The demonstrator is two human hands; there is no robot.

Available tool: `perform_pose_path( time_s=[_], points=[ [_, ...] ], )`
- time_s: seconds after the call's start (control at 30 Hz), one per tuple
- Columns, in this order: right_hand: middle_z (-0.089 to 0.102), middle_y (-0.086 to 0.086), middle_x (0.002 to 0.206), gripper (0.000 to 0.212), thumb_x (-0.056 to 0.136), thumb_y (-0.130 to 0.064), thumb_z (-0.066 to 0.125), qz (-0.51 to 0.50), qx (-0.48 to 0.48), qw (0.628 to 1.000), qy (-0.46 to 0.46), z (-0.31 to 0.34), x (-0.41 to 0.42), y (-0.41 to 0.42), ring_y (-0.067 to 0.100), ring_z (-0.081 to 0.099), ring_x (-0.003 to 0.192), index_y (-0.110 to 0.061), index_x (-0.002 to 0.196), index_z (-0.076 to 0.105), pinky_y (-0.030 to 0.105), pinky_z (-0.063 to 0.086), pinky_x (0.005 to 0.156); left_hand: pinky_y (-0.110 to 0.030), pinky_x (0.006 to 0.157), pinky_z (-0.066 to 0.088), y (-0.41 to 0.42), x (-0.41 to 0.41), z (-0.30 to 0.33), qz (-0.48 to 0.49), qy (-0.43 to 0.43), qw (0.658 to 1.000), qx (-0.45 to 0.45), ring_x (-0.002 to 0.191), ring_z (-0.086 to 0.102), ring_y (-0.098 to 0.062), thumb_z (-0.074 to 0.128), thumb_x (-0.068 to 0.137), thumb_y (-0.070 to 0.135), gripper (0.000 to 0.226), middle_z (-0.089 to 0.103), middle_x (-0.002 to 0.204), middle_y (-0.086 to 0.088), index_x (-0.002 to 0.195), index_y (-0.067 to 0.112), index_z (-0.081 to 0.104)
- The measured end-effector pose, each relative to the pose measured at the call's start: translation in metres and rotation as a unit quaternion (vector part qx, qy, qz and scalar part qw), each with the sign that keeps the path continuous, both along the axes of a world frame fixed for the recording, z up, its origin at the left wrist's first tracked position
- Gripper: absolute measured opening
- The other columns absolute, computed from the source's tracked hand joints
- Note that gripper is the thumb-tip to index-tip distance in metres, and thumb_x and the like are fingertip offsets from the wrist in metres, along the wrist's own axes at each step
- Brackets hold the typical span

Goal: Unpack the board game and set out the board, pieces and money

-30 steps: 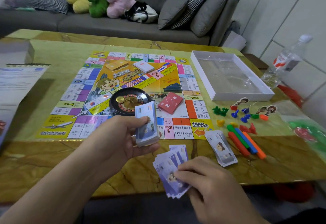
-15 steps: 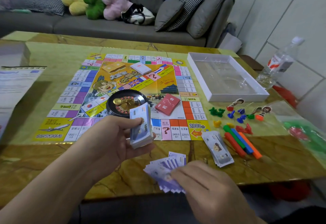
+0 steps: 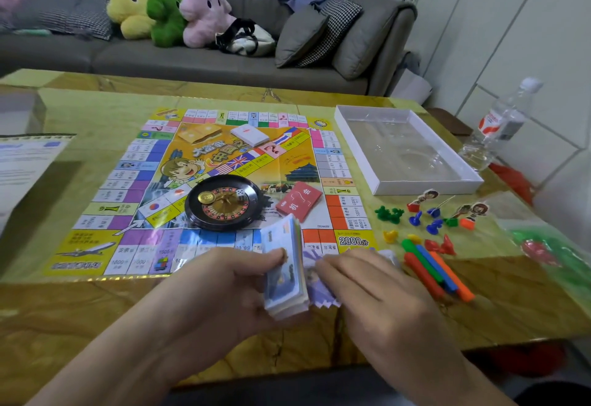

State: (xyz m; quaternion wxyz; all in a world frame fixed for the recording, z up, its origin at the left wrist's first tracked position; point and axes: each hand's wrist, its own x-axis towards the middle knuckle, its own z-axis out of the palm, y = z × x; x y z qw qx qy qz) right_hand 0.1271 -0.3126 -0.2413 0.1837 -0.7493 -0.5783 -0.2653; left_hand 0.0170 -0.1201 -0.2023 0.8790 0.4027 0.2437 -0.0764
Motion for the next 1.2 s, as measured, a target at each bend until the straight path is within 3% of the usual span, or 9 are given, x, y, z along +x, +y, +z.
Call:
perform_pose_path(
  time_s=[0.07,0.23,0.4,0.53,0.6,0.7,0.9,1.03,1.2],
  points=[
    [0.076,0.014,0.112,0.027,0.110,-0.011,0.056,0.018,-0.010,1.000,-0.002,-0.003,-0.004,0.002,0.030,0.070,0.105,0.003,0.119,0.076,0.039,0.061,0.084,-0.055,0.099,0.055,-0.004,0.001,0.002,0.021,-0.006,1.000,0.002,0.109,0.072,-0.042,0.058,0.087,0.017,0.040,0.074,0.118,-0.023,0.117,-0.005,0.074],
    [0.074,0.012,0.115,0.024,0.106,-0.003,0.056,0.057,0.015,0.997,0.045,-0.003,-0.014,0.009,0.029,0.068,0.113,0.001,0.115,0.077,0.037,0.057,0.092,-0.038,0.061,0.060,-0.014,0.017,-0.017,0.115,0.054,0.992,0.018,0.066,0.077,-0.027,0.060,0.090,0.013,0.042,0.079,0.081,-0.017,0.126,-0.008,0.060],
    [0.065,-0.005,0.139,0.047,0.081,0.014,0.070,0.059,0.089,0.962,0.251,0.009,-0.021,0.004,0.016,0.061,0.133,-0.011,0.121,0.076,0.032,0.053,0.103,-0.048,0.092,0.054,-0.016,0.009,-0.013,0.127,-0.014,0.991,-0.027,0.101,0.075,-0.036,0.054,0.095,0.014,0.041,0.076,0.113,-0.022,0.130,-0.006,0.061],
    [0.067,-0.011,0.131,0.039,0.088,-0.005,0.063,0.012,0.184,0.871,0.455,0.022,-0.023,0.004,0.015,0.064,0.127,-0.023,0.122,0.072,0.024,0.057,0.095,-0.046,0.071,0.066,-0.015,0.014,-0.012,0.161,-0.001,0.986,0.054,0.081,0.076,-0.036,0.053,0.100,0.008,0.029,0.074,0.104,-0.032,0.119,-0.011,0.064],
    [0.065,-0.019,0.121,0.025,0.096,-0.031,0.061,-0.040,0.123,0.845,0.519,0.025,-0.023,0.010,0.004,0.063,0.118,-0.036,0.120,0.068,0.019,0.056,0.088,-0.046,0.074,0.065,-0.020,0.016,-0.014,0.167,0.004,0.981,0.097,0.083,0.077,-0.039,0.053,0.101,0.008,0.025,0.075,0.101,-0.031,0.115,-0.009,0.066],
    [0.060,-0.021,0.117,0.016,0.104,-0.037,0.062,-0.072,0.021,0.844,0.531,0.019,-0.030,0.023,0.000,0.061,0.112,-0.042,0.119,0.063,0.021,0.057,0.087,-0.051,0.088,0.059,-0.031,0.017,-0.016,0.168,-0.002,0.974,0.154,0.095,0.076,-0.041,0.051,0.105,0.009,0.023,0.077,0.101,-0.025,0.113,0.000,0.070],
    [0.052,-0.024,0.115,0.017,0.107,-0.029,0.055,-0.153,0.050,0.840,0.518,0.015,-0.041,0.043,0.002,0.057,0.111,-0.042,0.116,0.052,0.027,0.060,0.087,-0.030,0.064,0.059,-0.042,0.027,-0.027,0.199,-0.015,0.943,0.267,0.087,0.079,-0.017,0.053,0.106,0.008,0.043,0.079,0.106,0.000,0.139,0.035,0.047],
    [0.063,-0.019,0.106,0.017,0.105,-0.024,0.058,-0.174,0.082,0.827,0.528,0.017,-0.038,0.046,0.003,0.065,0.099,-0.040,0.108,0.055,0.027,0.061,0.080,-0.025,0.056,0.059,-0.044,0.027,-0.023,0.200,-0.050,0.952,0.225,0.082,0.079,-0.016,0.052,0.105,0.003,0.044,0.080,0.099,0.004,0.140,0.028,0.046],
    [0.074,-0.021,0.098,0.016,0.104,-0.021,0.062,-0.096,0.143,0.703,0.690,0.033,-0.033,0.042,0.001,0.074,0.092,-0.035,0.108,0.070,0.025,0.064,0.072,-0.040,0.064,0.059,-0.035,0.020,-0.015,0.153,-0.073,0.985,0.028,0.088,0.074,-0.040,0.077,0.073,0.009,0.059,0.073,0.111,-0.029,0.130,0.011,0.065]
  ],
)
